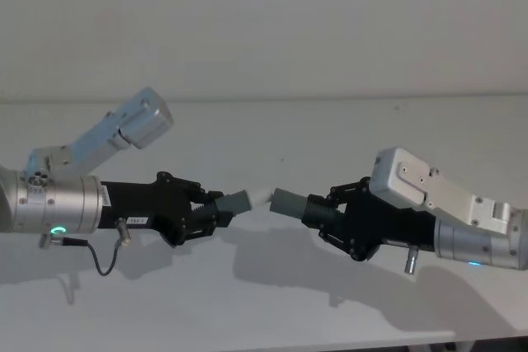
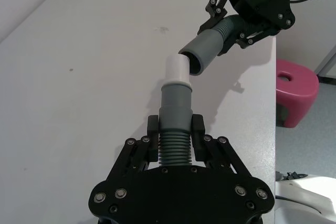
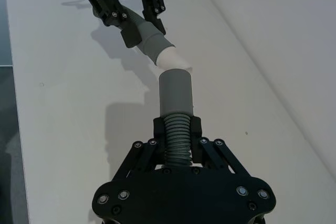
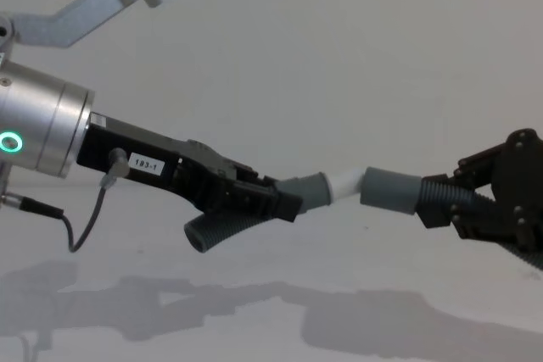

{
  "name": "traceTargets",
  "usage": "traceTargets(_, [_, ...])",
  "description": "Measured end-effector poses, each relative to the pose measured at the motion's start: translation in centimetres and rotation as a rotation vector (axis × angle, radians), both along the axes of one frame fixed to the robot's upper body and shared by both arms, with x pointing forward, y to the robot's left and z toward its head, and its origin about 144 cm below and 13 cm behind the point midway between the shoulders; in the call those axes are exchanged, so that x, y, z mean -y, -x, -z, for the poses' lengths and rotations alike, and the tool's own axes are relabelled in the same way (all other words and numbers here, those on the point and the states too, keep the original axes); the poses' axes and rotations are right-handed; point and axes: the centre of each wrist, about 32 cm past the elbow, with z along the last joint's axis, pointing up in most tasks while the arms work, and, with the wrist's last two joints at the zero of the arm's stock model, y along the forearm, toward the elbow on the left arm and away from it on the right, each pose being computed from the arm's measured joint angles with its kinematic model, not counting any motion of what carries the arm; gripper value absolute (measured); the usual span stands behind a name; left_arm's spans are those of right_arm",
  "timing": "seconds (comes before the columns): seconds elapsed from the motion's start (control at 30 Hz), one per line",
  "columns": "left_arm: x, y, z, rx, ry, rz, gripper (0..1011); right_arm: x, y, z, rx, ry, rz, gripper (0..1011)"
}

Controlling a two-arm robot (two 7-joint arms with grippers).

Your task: Use both hands to pick up one end of the pipe from the table, align the ends, and insert them.

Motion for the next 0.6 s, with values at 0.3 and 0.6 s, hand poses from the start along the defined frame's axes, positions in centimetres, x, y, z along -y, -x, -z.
traceTargets(0.3, [0.0, 0.04, -0.09, 0.001, -0.005, -0.002, 329, 0.21, 0.04, -0.09, -0.001, -0.007, 0.005, 236])
traceTargets(0.6, [0.03, 0.04, -0.22, 0.003, 0.002, 0.003, 329, 0.3, 0.02, -0.11, -0.005, -0.007, 0.007, 236])
